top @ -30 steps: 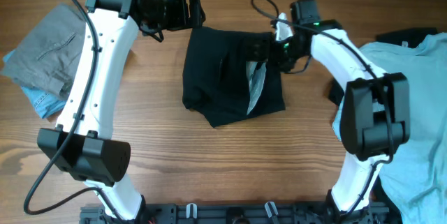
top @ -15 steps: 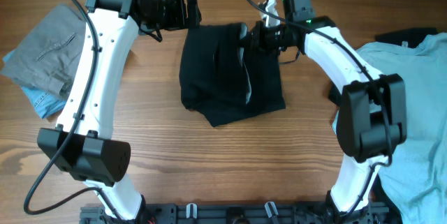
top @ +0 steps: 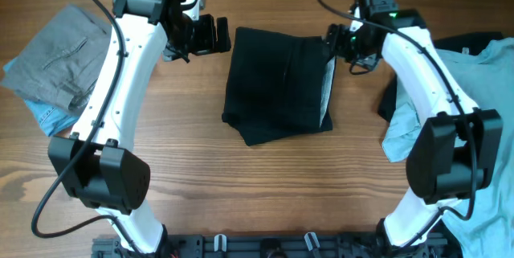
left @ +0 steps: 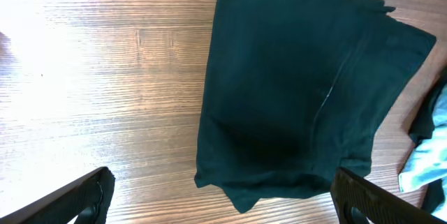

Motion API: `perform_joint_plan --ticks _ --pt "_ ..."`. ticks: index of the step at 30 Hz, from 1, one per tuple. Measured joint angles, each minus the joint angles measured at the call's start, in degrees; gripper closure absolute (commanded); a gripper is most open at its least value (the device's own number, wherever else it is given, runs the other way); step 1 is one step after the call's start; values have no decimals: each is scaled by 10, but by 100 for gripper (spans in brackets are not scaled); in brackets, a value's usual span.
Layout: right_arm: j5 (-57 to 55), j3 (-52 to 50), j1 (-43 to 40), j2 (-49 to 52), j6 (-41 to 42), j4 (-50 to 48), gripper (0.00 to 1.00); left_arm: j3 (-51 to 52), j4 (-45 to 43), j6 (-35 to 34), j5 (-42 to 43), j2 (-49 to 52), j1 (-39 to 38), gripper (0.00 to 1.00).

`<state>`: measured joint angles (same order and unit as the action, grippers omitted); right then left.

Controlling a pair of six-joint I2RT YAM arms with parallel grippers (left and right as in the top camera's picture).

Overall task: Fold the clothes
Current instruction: 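Release the folded shorts and raise both grippers, then grasp the folded black shorts' edges with both grippers and lift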

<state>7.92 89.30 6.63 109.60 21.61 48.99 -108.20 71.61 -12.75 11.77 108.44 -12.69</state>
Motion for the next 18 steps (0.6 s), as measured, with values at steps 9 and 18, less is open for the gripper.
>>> perform_joint_plan --ticks 9,18 --pt "193 -14 30 -1 -102 -1 95 0 0 3 0 0 -1 54" --pt "149 -200 60 33 42 -38 94 0 2 24 16 5 -4 36"
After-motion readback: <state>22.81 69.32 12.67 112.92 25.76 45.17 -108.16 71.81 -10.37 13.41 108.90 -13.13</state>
